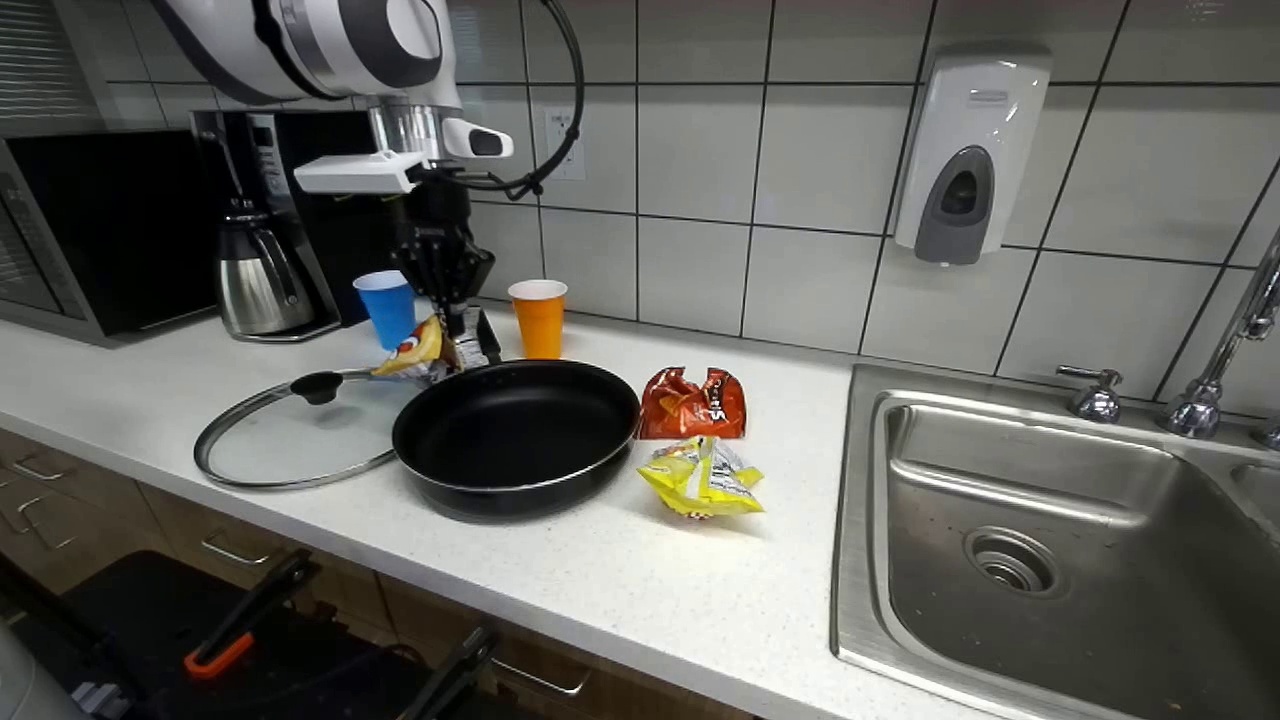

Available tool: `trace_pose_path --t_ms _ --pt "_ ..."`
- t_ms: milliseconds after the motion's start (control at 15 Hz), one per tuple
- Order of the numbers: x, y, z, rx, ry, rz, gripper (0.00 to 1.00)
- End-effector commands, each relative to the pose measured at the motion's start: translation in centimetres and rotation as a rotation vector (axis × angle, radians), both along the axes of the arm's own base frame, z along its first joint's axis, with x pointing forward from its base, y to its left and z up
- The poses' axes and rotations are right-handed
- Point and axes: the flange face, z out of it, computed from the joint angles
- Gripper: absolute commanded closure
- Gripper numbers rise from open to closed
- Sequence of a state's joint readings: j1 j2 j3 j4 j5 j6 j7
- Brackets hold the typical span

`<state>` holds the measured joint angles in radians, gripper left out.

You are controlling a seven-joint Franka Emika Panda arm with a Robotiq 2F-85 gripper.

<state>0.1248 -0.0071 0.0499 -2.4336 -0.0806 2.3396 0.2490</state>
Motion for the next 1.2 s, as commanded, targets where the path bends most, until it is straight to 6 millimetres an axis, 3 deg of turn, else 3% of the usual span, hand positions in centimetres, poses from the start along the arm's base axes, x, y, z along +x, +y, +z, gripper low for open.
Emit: trace_pose_path --t_ms 0,200,467,1133 --pt "-1.0 -4.1 0.2 -0.010 -0.036 -0.013 0.99" --pt "-0.8 -6.4 -0.4 -0.036 -0.032 -0.010 0.99" --pt "-0.6 -7.6 -0.9 -0.022 -0.048 0.007 0.99" --pt "-0.1 -6.1 -4.1 0.012 -0.145 0.069 0.99"
